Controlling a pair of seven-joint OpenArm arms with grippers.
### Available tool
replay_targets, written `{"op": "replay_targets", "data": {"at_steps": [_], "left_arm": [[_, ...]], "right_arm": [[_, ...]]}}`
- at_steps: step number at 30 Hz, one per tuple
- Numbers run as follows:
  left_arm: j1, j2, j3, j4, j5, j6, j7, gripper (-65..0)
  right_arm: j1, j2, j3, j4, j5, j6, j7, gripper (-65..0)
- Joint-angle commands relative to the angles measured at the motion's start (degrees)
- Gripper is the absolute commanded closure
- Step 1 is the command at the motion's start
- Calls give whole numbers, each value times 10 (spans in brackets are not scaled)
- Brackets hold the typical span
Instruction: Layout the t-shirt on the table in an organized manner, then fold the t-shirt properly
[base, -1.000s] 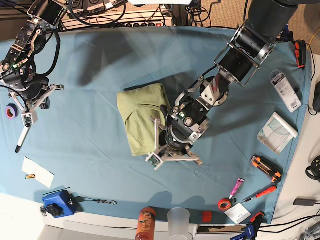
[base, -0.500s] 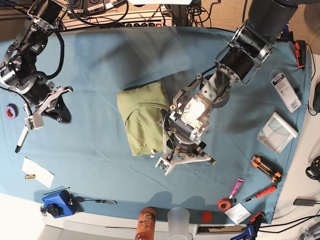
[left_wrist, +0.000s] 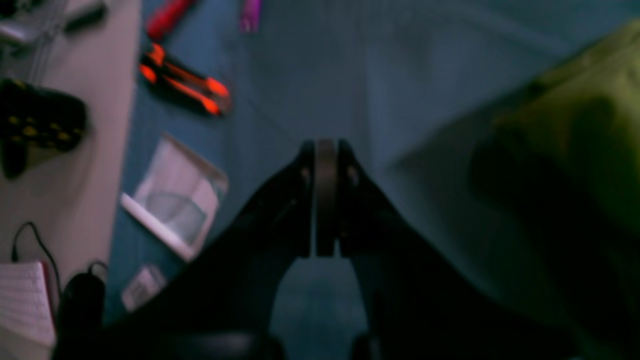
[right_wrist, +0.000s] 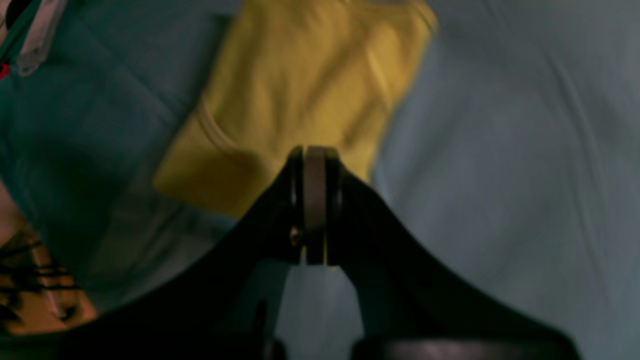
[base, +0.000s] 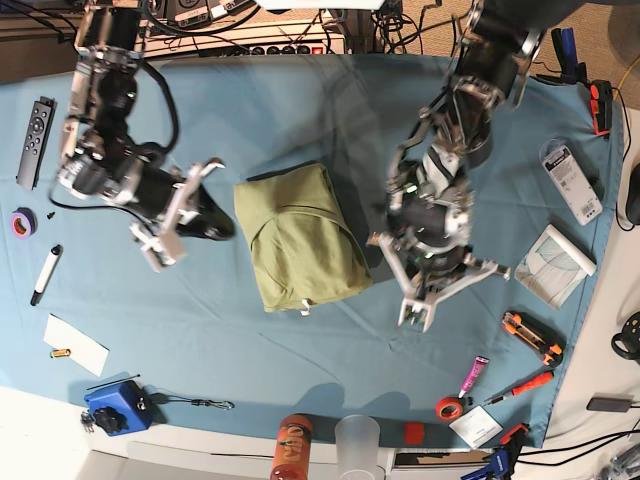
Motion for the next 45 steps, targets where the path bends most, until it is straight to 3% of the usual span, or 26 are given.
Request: {"op": "replay_targets", "data": {"at_steps": [1, 4, 9, 14, 21, 24, 26, 35, 39, 45], "left_arm": [[-2, -6, -14, 17, 2, -2, -13, 0], [28, -24, -49, 30, -22, -11, -14, 0], [69, -31, -101, 49, -57, -37, -15, 0], [103, -31, -130, 81, -106, -57, -19, 0], [149, -31, -139, 129, -106, -57, -24, 0], [174, -31, -139, 145, -104, -80, -34, 0], [189, -31, -139, 148, -104, -87, -34, 0], [234, -32, -139, 154, -104, -87, -35, 0], [253, -51, -139, 154, -102, -87, -34, 0], [290, -94, -139, 155, -100, -82, -33, 0]], "right_arm": [[17, -7, -12, 8, -4, 0, 28, 0], [39, -40, -54, -24, -62, 0, 67, 0], [80, -90, -89, -160, -120, 0, 83, 0], [98, -103, -87, -238, -131, 0, 83, 0], [97, -103, -87, -162, -68, 0, -25, 0], [89, -99, -83, -89, -77, 0, -47, 0], [82, -95, -74, -41, -92, -19, -56, 0], [-18, -95, 55, 79, -113, -39, -111, 0], [-85, -95, 137, 115, -110, -40, -136, 0], [-190, -95, 252, 185, -27, -39, -156, 0]]}}
